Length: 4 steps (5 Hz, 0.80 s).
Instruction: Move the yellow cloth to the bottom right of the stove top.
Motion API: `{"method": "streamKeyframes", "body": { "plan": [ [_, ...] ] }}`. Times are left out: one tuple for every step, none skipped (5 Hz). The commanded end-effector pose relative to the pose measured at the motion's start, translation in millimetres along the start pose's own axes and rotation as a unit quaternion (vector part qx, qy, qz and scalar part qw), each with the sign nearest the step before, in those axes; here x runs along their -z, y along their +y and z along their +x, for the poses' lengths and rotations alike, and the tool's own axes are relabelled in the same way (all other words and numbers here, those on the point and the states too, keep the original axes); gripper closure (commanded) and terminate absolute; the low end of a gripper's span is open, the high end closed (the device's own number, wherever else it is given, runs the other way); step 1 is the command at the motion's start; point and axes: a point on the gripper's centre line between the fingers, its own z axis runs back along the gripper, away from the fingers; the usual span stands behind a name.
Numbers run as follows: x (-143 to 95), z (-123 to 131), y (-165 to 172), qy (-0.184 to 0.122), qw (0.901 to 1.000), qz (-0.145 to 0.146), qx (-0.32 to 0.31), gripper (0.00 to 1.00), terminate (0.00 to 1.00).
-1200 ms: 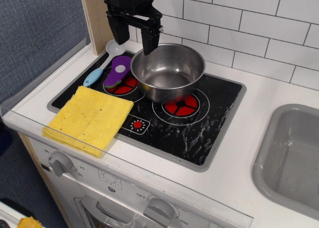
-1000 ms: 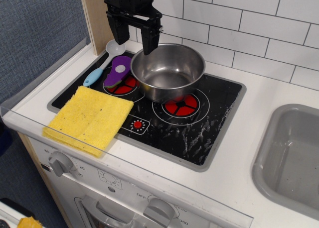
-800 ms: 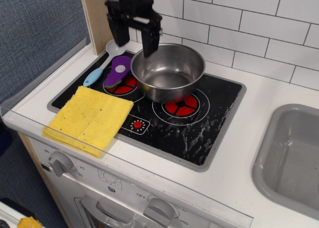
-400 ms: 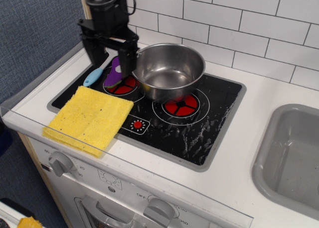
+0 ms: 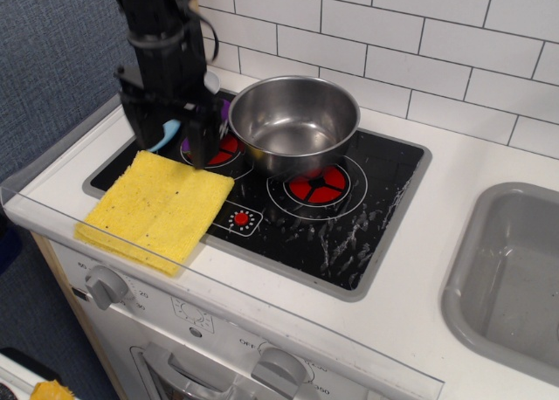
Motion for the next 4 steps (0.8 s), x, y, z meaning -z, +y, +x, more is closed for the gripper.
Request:
{"method": "streamKeyframes", "body": {
  "plan": [
    [32.0,11.7,14.0,0.033,0.9984,0.030,-0.033,0.00,0.00],
    [50.4,13.4,10.8,0.056,0.9977,0.023,-0.032,0.00,0.00],
    [56.1,17.5,-19.1,0.056,0.9984,0.002,0.013,0.00,0.00],
    [52.5,17.8,-65.4,0.043,0.9961,-0.007,0.076,0.00,0.00]
  ]
}}
